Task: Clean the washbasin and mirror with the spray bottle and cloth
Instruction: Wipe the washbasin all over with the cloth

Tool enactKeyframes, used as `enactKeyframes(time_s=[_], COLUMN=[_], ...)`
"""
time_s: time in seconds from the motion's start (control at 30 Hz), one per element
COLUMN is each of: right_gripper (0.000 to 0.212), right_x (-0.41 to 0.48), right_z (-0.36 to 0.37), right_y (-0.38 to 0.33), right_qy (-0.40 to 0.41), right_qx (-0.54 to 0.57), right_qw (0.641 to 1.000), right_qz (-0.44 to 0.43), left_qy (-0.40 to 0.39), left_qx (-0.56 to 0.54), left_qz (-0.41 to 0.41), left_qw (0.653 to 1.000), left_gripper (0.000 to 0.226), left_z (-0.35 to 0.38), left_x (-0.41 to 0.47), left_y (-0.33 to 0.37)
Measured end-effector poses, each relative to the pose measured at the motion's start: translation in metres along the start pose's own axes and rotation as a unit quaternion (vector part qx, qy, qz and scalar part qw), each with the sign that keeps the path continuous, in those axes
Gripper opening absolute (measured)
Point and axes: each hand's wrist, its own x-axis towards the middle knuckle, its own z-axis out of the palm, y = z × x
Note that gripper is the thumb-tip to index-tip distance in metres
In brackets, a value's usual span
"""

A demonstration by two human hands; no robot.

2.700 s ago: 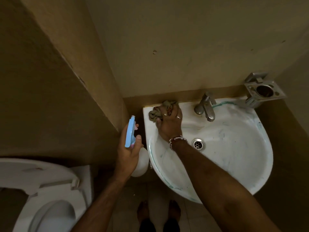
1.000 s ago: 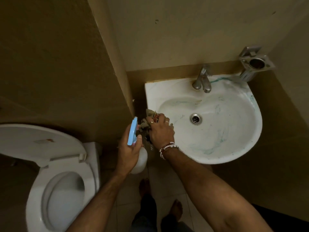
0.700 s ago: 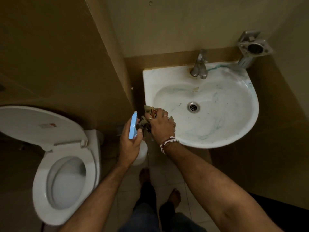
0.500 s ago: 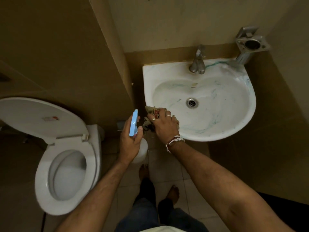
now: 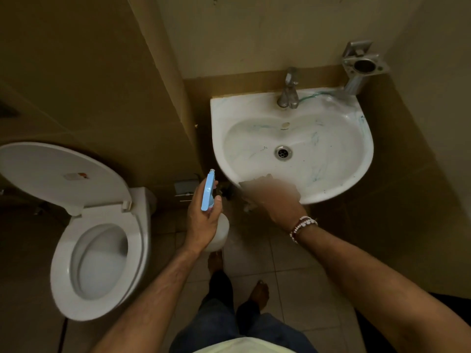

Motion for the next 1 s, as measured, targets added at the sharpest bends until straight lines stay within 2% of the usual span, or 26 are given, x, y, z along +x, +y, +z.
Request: enactKeyframes(time_s=[0.2,0.4,0.47,0.53,0.57,0.63,0.73,0.8,0.83,0.9,1.0], right_gripper=[0.072,0.066,0.067,0.068,0.068,0.065,0.056,0.059,0.062,0.067,0.073], right_x=[-0.041,-0.05,-0.052,-0.054,-0.054,-0.048,-0.028,-0.015,-0.009,0.001,0.016], right_z=[0.003,0.008,0.011,0.012,0.013,0.009,0.001,0.001,0.002,0.007,0.009], right_y=[0.045,0.058,0.054,0.041,0.033,0.013,-0.012,-0.024,-0.03,-0.042,-0.058], right_qy=[-0.01,-0.028,0.004,0.07,0.109,0.194,0.282,0.308,0.314,0.311,0.325], right_qx=[-0.029,-0.014,0.025,0.107,0.152,0.229,0.3,0.343,0.366,0.395,0.403], right_qw=[0.999,0.999,0.998,0.976,0.951,0.871,0.704,0.599,0.558,0.511,0.485], right_qz=[-0.011,0.017,0.066,0.179,0.248,0.39,0.578,0.655,0.676,0.698,0.705], left_qy=[-0.017,-0.036,-0.046,-0.051,-0.055,-0.064,-0.085,-0.103,-0.115,-0.134,-0.153], left_qx=[-0.011,-0.02,-0.022,-0.027,-0.027,-0.025,-0.021,-0.025,-0.026,-0.024,-0.011], left_qz=[0.001,0.01,0.011,0.019,0.023,0.026,0.022,0.023,0.029,0.052,0.078], left_qw=[1.0,0.999,0.999,0.998,0.998,0.997,0.996,0.994,0.993,0.989,0.985], left_gripper=[0.05,0.049,0.048,0.049,0.05,0.051,0.051,0.052,0.052,0.053,0.056], left_z=[0.013,0.025,0.03,0.033,0.034,0.036,0.039,0.041,0.041,0.042,0.042], left_x=[-0.009,-0.012,-0.012,-0.011,-0.009,-0.005,0.004,0.011,0.015,0.025,0.04], left_y=[0.008,0.012,0.016,0.018,0.019,0.02,0.024,0.026,0.027,0.027,0.029])
